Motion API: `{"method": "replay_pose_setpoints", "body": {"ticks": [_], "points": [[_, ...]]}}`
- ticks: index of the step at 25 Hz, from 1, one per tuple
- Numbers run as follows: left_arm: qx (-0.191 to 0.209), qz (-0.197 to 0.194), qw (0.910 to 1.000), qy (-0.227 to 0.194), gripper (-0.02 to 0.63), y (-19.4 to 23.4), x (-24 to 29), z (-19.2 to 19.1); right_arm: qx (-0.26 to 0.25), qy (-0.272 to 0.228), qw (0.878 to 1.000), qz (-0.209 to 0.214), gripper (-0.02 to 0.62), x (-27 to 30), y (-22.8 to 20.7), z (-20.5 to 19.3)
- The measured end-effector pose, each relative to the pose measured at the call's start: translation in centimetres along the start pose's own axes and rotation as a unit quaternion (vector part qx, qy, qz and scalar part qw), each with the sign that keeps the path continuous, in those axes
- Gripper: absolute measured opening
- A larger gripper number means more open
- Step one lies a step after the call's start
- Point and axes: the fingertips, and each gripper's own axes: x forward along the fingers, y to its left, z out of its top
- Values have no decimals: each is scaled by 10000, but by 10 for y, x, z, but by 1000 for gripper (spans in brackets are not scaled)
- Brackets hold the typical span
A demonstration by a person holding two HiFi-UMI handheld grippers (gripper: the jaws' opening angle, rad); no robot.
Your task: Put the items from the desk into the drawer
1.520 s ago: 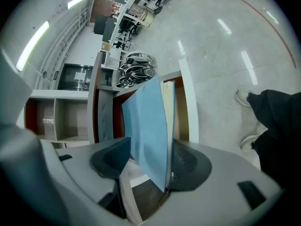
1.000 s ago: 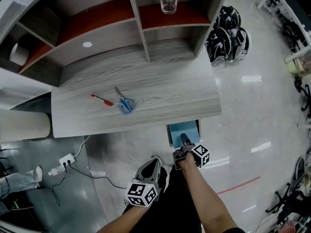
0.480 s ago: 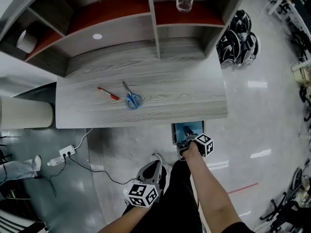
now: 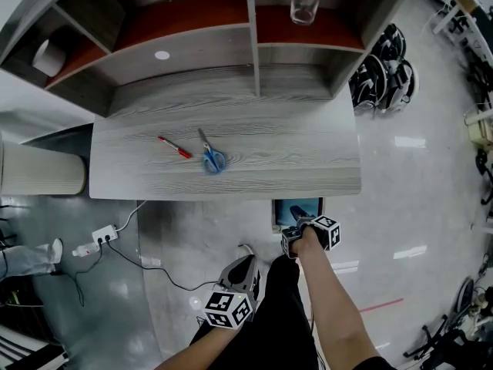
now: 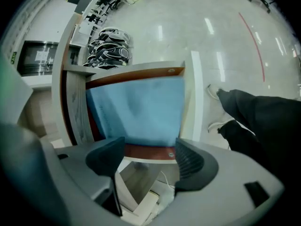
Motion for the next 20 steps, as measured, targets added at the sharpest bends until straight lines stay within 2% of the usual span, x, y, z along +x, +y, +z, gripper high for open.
{"method": "replay_pose_setpoints", "body": {"ticks": [3,11,17,20], "points": [[18,-24,10000,-39,14,-5,3,2,-37,144,9997,182,331,-5,8,-4],[75,-61,9999,-129,14,-13,6,8,-612,349,9963,494,330,-26,20,-15],[152,-99,9995,-249,14,-21,3,14,-1771,511,9811,596,330,-54,29,-31],[148,-87,9995,-283,14,-24,0,17,-1966,643,9764,625,330,-67,27,-44]]}}
